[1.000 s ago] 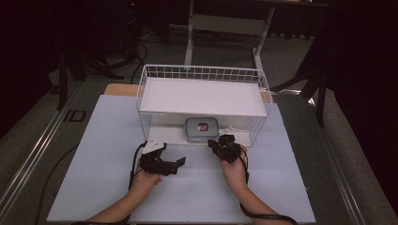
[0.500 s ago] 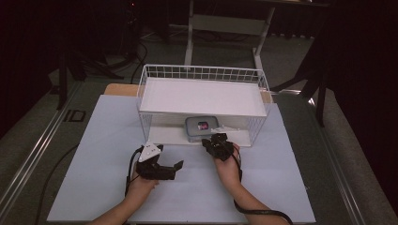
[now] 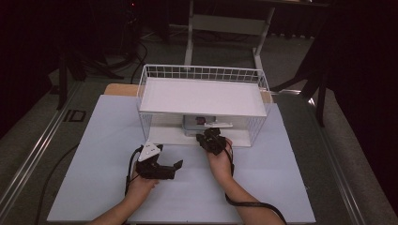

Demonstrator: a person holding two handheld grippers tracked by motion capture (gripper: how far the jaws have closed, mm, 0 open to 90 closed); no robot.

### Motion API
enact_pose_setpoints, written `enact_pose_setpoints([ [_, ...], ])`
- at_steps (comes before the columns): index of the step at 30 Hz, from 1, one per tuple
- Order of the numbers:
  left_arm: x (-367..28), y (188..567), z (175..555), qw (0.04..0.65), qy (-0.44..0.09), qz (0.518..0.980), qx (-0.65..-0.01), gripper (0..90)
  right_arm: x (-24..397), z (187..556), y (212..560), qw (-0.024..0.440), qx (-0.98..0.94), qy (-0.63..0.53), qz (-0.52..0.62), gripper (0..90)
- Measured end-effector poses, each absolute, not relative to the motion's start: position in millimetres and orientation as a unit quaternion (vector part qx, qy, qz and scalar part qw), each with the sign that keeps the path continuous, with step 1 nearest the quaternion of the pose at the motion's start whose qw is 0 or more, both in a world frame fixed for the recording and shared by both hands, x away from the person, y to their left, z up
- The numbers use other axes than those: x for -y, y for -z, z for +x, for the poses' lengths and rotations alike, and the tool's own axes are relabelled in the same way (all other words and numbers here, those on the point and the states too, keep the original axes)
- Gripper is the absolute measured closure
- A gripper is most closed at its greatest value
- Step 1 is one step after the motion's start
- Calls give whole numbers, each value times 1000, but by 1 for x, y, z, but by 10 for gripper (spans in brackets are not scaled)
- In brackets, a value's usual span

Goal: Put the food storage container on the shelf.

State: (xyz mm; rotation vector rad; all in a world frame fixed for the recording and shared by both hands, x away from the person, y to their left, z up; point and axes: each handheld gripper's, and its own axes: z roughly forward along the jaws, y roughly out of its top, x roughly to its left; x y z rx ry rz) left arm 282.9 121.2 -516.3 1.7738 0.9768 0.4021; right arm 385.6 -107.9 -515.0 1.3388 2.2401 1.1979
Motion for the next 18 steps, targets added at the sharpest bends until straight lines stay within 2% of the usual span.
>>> enact_pose_setpoints([
  [18, -122, 514, 282, 515, -172, 737, -403, 22, 105, 408, 518, 136, -757, -415, 486, 892],
])
